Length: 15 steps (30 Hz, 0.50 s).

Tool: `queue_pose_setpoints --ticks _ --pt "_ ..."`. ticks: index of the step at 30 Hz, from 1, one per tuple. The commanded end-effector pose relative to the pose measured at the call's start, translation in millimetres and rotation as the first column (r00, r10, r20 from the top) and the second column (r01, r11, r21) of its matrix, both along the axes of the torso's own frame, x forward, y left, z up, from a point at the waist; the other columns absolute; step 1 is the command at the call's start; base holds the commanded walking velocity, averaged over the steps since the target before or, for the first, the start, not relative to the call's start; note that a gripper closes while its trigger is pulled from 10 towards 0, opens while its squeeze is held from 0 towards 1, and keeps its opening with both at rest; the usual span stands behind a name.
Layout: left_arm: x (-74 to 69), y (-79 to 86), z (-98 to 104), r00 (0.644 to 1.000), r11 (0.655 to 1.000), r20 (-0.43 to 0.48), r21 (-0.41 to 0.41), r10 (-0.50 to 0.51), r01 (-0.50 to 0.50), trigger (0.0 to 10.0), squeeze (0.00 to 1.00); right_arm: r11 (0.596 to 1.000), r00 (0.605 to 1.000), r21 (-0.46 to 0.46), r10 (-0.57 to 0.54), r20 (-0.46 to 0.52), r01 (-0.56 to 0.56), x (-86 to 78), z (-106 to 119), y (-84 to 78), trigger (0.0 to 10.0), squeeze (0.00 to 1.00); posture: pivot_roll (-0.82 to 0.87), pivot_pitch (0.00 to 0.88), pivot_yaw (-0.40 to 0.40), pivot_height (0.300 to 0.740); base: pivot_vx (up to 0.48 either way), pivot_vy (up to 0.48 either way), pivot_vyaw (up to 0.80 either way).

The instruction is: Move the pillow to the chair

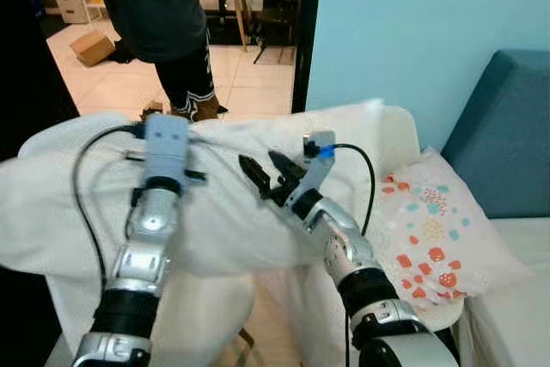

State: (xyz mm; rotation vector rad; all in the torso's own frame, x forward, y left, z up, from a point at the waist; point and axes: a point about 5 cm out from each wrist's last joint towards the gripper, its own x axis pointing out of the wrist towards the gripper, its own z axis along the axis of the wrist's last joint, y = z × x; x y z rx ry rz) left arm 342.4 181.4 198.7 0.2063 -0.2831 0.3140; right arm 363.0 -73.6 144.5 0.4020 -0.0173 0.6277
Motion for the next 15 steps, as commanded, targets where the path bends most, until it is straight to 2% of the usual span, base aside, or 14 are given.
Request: queue_pose_setpoints --ticks 1,2,3,5,6,8,9,11,12,15 --pt "-5.3 11.9 19 0.992 0.996 0.09 0.016 0.089 -0.091 10.0 0.0 1.0 1.0 0.007 0.005 -0.027 -0.005 -1.3 -4 0.7 10.0 0.0 -0.1 0.0 0.009 0.74 0.409 0.0 0.0" --pt "-7.8 17.2 15 0.988 0.991 0.077 0.014 0.133 -0.134 10.0 0.0 1.0 1.0 0.006 0.011 -0.025 -0.011 -1.6 -4 0.9 10.0 0.0 -0.1 0.0 0.007 0.74 0.405 0.0 0.0" --pt "-7.8 17.2 15 0.988 0.991 0.077 0.014 0.133 -0.134 10.0 0.0 1.0 1.0 0.006 0.011 -0.025 -0.011 -1.6 -4 0.9 10.0 0.0 -0.1 0.0 0.007 0.74 0.405 0.0 0.0" --pt "-8.2 21.9 1 0.986 0.986 0.017 -0.027 0.167 -0.166 10.0 0.0 1.0 0.999 0.001 0.017 -0.027 -0.017 -1.9 -5 0.9 10.0 0.0 -0.1 0.0 0.002 0.74 0.0 0.0 0.0" --pt "-8.2 21.9 1 0.986 0.986 0.017 -0.027 0.167 -0.166 10.0 0.0 1.0 0.999 0.001 0.017 -0.027 -0.017 -1.9 -5 0.9 10.0 0.0 -0.1 0.0 0.002 0.74 0.0 0.0 0.0" --pt "-6.9 18.4 -24 0.986 0.981 -0.075 -0.118 0.147 -0.155 10.0 0.0 1.0 0.999 -0.017 0.026 -0.037 -0.027 -2.1 -7 2.8 10.0 0.0 -0.1 0.0 0.001 0.74 0.0 0.0 0.0" --pt "-6.9 18.4 -24 0.986 0.981 -0.075 -0.118 0.147 -0.155 10.0 0.0 1.0 0.999 -0.017 0.026 -0.037 -0.027 -2.1 -7 2.8 10.0 0.0 -0.1 0.0 0.001 0.74 0.0 0.0 0.0" --pt "-7.9 13.3 -45 0.982 0.978 -0.143 -0.145 0.127 -0.147 10.0 0.0 0.998 0.998 -0.043 0.033 -0.051 -0.036 -2.4 -9 5.1 10.0 0.0 -0.11 0.0 0.001 0.74 0.0 0.0 0.0" --pt "-7.9 13.3 -45 0.982 0.978 -0.143 -0.145 0.127 -0.147 10.0 0.0 0.998 0.998 -0.043 0.033 -0.051 -0.036 -2.4 -9 5.1 10.0 0.0 -0.11 0.0 0.001 0.74 0.0 0.0 0.0" --pt "-13.3 19.9 -72 0.957 0.959 -0.235 -0.183 0.173 -0.218 10.0 0.0 0.997 0.997 -0.06 0.037 -0.074 -0.042 -4.1 -14 5.1 10.0 0.0 -0.11 0.0 -0.001 0.74 0.0 0.0 0.0"
